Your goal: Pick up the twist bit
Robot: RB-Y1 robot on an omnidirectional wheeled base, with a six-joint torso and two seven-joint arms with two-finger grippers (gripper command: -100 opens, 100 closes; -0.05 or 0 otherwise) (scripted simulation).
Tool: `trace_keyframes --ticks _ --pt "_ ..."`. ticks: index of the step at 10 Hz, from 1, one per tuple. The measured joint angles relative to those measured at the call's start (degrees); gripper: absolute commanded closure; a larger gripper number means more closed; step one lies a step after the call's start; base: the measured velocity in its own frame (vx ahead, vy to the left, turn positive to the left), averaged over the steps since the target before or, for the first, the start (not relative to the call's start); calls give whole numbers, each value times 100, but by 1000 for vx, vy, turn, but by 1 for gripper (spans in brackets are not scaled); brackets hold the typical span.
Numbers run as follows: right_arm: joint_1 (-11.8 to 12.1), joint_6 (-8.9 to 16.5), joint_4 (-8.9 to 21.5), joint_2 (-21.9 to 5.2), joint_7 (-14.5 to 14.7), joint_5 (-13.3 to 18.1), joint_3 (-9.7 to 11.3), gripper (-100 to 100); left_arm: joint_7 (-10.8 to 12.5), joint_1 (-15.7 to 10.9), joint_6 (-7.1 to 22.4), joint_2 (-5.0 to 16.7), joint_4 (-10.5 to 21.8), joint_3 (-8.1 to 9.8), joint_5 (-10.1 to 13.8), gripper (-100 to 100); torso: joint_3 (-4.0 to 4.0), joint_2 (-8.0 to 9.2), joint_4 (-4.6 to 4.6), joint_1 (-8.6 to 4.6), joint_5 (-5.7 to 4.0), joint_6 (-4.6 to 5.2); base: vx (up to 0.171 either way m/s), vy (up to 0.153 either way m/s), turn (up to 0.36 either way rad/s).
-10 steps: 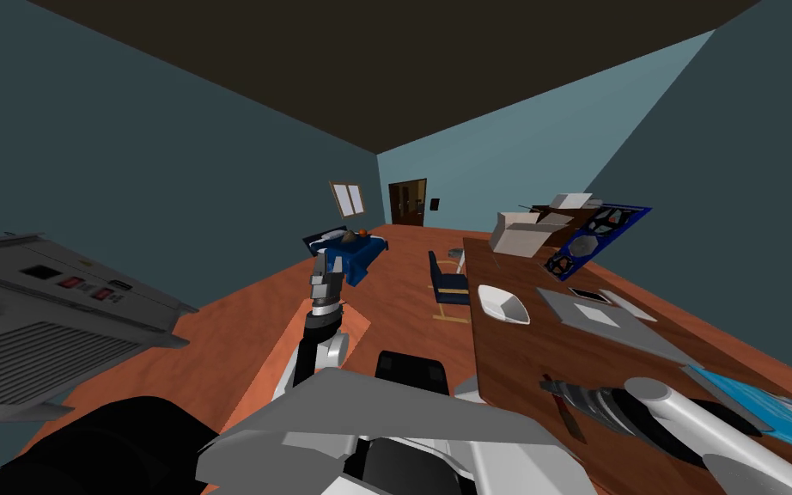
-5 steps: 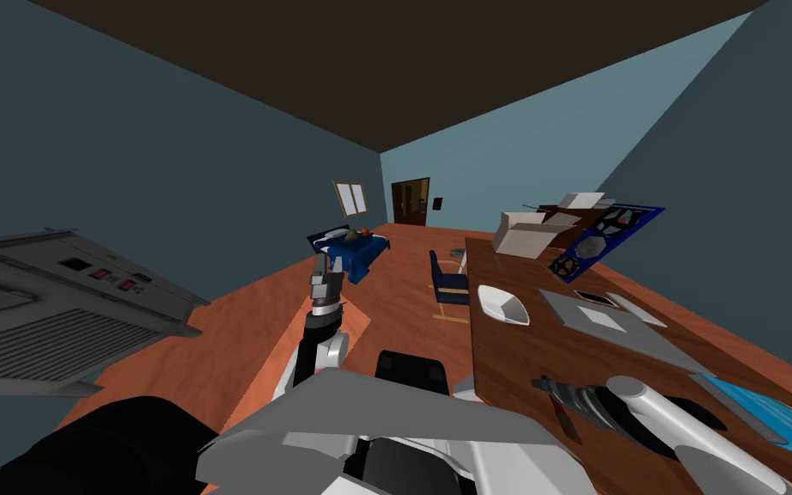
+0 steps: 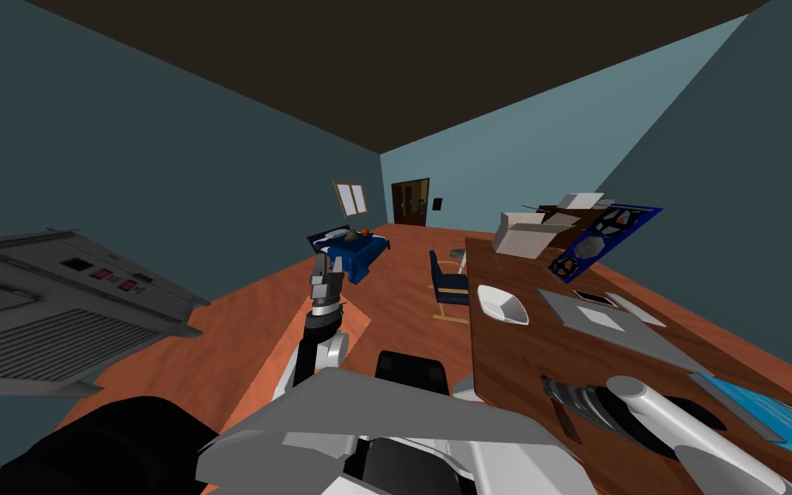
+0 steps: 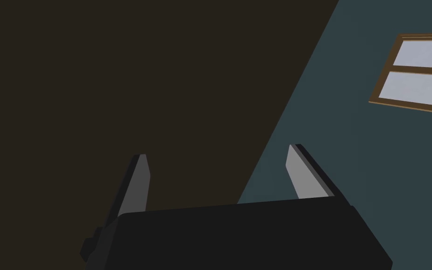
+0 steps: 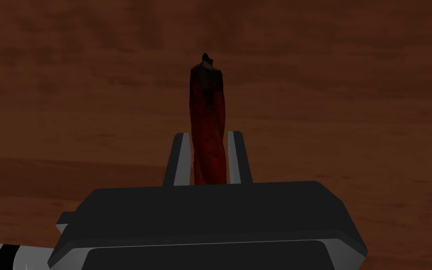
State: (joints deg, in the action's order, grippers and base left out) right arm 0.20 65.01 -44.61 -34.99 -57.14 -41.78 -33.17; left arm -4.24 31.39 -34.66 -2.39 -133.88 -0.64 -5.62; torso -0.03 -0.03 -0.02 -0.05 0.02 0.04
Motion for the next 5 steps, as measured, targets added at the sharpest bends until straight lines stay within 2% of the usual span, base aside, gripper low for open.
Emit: trace_keyframes --ticks 1,4,5 --pt "0 0 0 0 0 0 0 100 0 0 0 0 0 0 0 0 0 0 0 0 0 0 25 33 -80" --pt "117 317 -280 -142 41 -52 -94 100 0 1 0 0 0 0 0 0 -6 -11 -2 27 8 3 33 51 -70" --pt "124 344 -289 -151 52 -57 -101 0 0 0 0 0 0 0 0 0 -4 -7 -1 17 4 -1 2 6 2"
